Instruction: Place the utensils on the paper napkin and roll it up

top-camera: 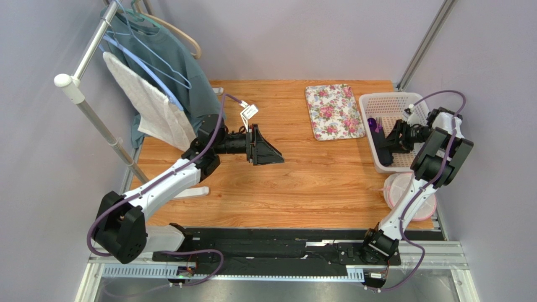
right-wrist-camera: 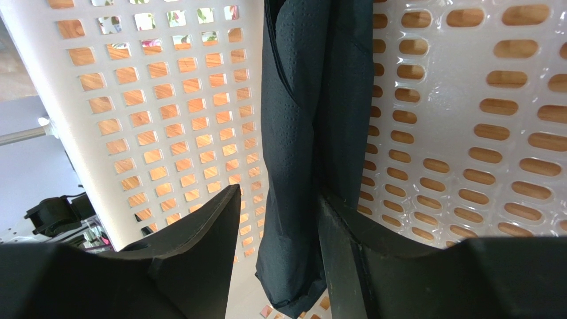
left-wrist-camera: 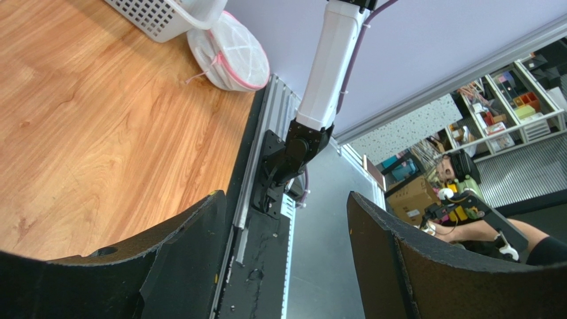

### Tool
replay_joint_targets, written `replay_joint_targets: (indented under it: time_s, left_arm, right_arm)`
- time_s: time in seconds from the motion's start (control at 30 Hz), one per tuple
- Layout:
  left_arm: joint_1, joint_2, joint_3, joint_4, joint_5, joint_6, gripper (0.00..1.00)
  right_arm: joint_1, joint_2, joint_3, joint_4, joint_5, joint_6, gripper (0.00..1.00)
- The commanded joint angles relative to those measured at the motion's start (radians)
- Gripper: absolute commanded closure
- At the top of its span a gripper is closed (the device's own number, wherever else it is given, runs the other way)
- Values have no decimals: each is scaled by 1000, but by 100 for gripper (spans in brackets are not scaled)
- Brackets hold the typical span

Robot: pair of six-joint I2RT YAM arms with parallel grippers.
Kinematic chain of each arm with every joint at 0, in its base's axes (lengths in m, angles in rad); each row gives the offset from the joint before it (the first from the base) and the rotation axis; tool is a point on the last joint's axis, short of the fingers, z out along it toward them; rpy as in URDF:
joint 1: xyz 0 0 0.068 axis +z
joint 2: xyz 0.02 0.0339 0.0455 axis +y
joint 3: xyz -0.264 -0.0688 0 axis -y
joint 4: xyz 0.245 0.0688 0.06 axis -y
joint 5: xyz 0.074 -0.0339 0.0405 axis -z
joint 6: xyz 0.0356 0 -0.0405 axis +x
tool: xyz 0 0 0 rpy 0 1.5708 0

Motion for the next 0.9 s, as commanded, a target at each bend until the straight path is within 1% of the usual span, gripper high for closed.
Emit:
replay_joint_targets:
  time_s: [0.0,0.07,0.1,0.17,0.2,0.23,0.3,0.37,0.43,0.5,0.57,0.63,0.67,0.7,0.73,0.77,0.8,0.83,0.87]
  left_arm:
    - [8,12,56,-16,19,52,25]
    - [18,8,70,-88,30,96,25]
    - [23,2,70,-102,30,136,25]
    - [35,-11,64,-120,27,167,24]
    - [37,-14,69,-145,24,223,24]
    - [38,-17,73,-172,12,245,24]
    - [41,-20,81,-223,7,302,23]
    - [47,-23,89,-270,-1,334,23]
    - [50,-15,116,-312,1,403,23]
    - [61,-11,135,-327,1,429,23]
    - [80,6,145,-330,-4,439,23]
    - [92,34,184,-359,-11,494,23]
    - [93,43,211,-470,-22,533,23]
    - [93,55,269,-520,-33,613,22]
    - [93,80,300,-569,-69,644,19]
    - [93,95,331,-662,-92,669,18]
    - [93,107,396,-716,-112,743,16]
    - [95,133,430,-808,-146,782,15]
    - [95,141,482,-839,-169,820,15]
  right_arm:
    - [11,-62,3,6,50,-42,49]
    - [20,-68,-25,6,73,-57,49]
    - [20,-73,-34,7,73,-62,48]
    - [20,-93,-51,18,83,-69,46]
    - [22,-101,-52,23,84,-68,46]
    - [22,-120,-54,39,87,-59,42]
    - [20,-139,-48,61,104,-43,37]
    - [20,-165,-37,76,122,-25,36]
    - [23,-183,-34,73,129,-20,30]
    - [25,-216,-28,70,139,-23,29]
    - [26,-240,-14,53,135,-26,27]
    - [25,-249,41,-5,114,-43,25]
    - [26,-254,62,-25,98,-43,25]
    - [26,-266,84,-46,92,-46,22]
    - [23,-274,117,-86,84,-49,21]
    - [25,-286,124,-103,72,-52,21]
    - [23,-317,121,-114,67,-37,20]
    - [23,-334,107,-120,61,-34,19]
    - [25,-351,98,-128,48,-31,19]
